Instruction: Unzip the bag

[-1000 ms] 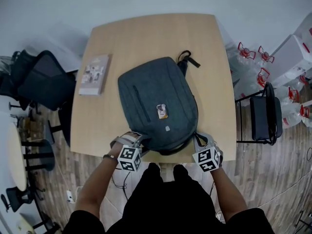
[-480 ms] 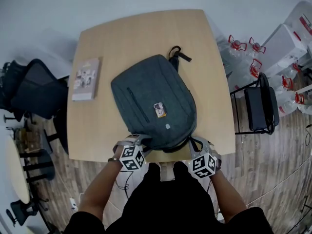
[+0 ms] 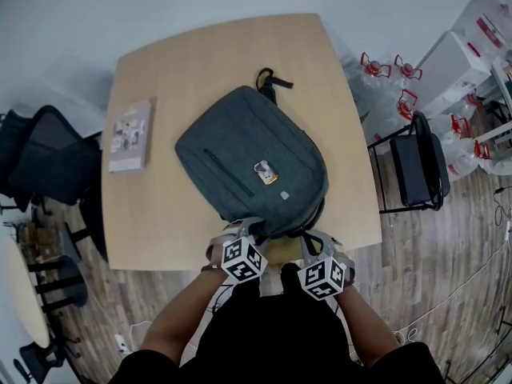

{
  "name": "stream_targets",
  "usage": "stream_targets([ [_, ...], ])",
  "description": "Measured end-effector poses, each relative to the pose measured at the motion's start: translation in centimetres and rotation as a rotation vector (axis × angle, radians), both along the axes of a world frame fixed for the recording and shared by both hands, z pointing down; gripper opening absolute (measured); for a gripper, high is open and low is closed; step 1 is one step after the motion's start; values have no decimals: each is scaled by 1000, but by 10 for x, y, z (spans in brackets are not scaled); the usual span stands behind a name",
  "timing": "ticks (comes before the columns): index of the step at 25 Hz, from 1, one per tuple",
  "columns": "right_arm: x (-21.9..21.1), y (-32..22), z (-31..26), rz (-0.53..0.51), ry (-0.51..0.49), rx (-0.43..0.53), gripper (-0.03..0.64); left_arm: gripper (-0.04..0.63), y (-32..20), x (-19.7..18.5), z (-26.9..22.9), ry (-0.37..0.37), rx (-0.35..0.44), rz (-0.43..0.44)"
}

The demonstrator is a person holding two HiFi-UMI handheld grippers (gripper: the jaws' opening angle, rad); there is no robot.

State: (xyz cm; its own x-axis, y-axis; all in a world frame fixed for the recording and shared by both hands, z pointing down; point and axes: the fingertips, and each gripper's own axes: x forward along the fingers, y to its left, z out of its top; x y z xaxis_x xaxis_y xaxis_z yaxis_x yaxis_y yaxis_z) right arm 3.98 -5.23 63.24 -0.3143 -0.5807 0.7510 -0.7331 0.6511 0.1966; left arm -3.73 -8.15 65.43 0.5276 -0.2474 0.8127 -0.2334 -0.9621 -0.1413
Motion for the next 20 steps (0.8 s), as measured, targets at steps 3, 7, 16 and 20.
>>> stream_targets([
  [3, -9, 4, 2, 6, -1, -3, 8, 170, -4, 20, -1, 8, 9, -48],
  [7, -4, 3, 4, 57, -10, -1, 6, 178, -1, 31, -4, 35, 41, -41],
  [16, 6, 1, 6, 89, -16, 13, 6, 320, 6, -18, -12, -87, 241, 328],
  [20, 3, 1, 7, 79, -13, 10, 6, 333, -14, -63, 3, -221, 332, 493],
])
